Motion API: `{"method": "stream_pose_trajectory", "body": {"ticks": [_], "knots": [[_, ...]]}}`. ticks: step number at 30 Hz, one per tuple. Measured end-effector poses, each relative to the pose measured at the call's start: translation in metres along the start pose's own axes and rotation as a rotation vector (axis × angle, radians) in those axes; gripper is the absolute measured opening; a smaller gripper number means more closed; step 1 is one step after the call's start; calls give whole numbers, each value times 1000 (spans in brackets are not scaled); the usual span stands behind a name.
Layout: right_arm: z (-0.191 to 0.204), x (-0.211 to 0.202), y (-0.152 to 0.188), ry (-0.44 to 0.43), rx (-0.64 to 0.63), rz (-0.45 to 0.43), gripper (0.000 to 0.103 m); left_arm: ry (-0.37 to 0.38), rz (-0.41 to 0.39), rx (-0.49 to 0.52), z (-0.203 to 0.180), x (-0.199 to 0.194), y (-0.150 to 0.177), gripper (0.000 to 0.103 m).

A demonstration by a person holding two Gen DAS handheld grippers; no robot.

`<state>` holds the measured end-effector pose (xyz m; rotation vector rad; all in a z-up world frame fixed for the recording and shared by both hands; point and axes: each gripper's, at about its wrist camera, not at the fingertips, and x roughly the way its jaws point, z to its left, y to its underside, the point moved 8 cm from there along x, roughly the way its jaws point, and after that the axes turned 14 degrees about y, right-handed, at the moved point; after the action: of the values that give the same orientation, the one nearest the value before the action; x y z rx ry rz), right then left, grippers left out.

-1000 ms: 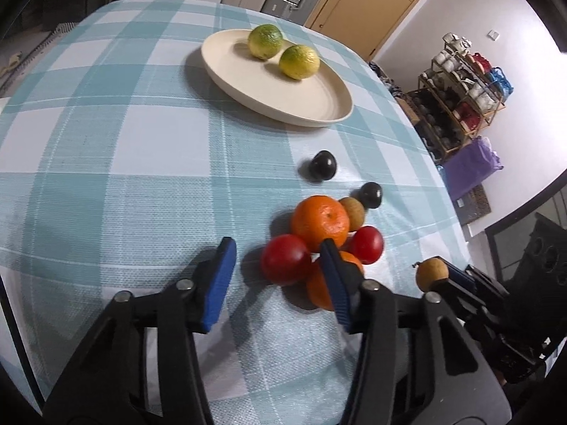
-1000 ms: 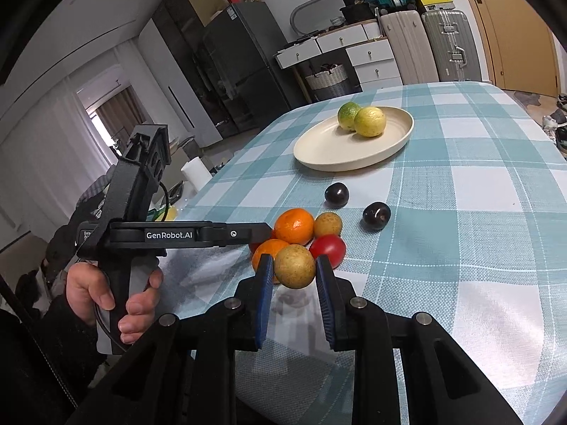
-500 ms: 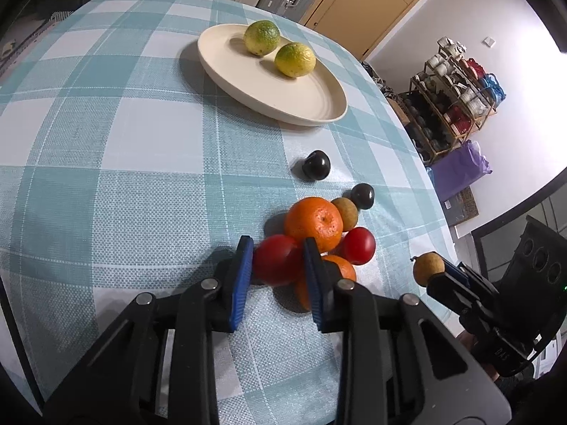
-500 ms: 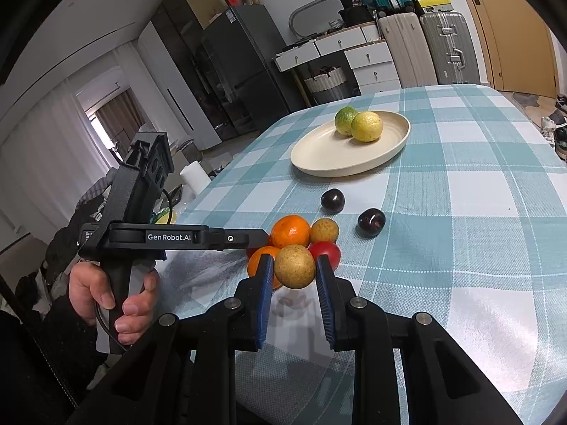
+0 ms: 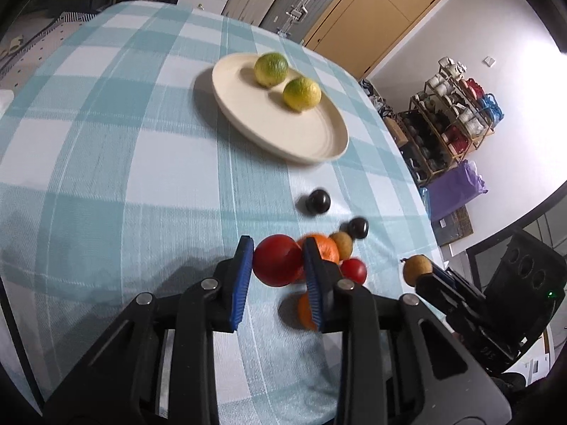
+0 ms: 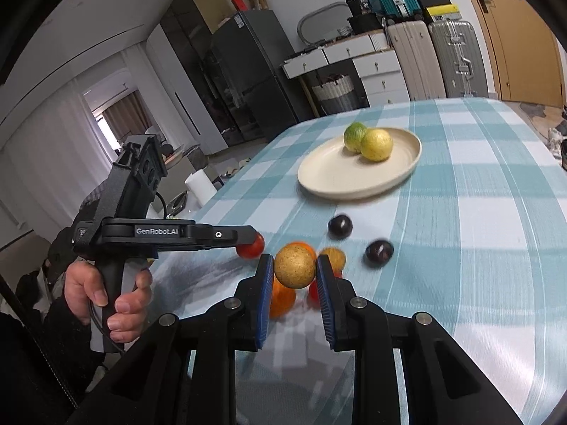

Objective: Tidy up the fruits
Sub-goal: 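Carry the tomato and brown fruit onto the plate and open both tools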

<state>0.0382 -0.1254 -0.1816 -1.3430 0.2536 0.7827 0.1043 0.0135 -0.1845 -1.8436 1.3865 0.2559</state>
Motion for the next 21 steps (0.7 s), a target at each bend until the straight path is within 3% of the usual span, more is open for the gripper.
{"method": "stream_pose_trajectory", "body": {"ticks": [15,17,21], "knots": [[-6,31,-86,11,-64,-84,24,34,-64,52,-28,3,-92,26],[-6,40,-98,-1,-70,-80,24,54,-64,43,-29,6,-104,26],[-10,62,-116,-6,-54,-55,24,20,-77,51,-28,15,-127,26]]}}
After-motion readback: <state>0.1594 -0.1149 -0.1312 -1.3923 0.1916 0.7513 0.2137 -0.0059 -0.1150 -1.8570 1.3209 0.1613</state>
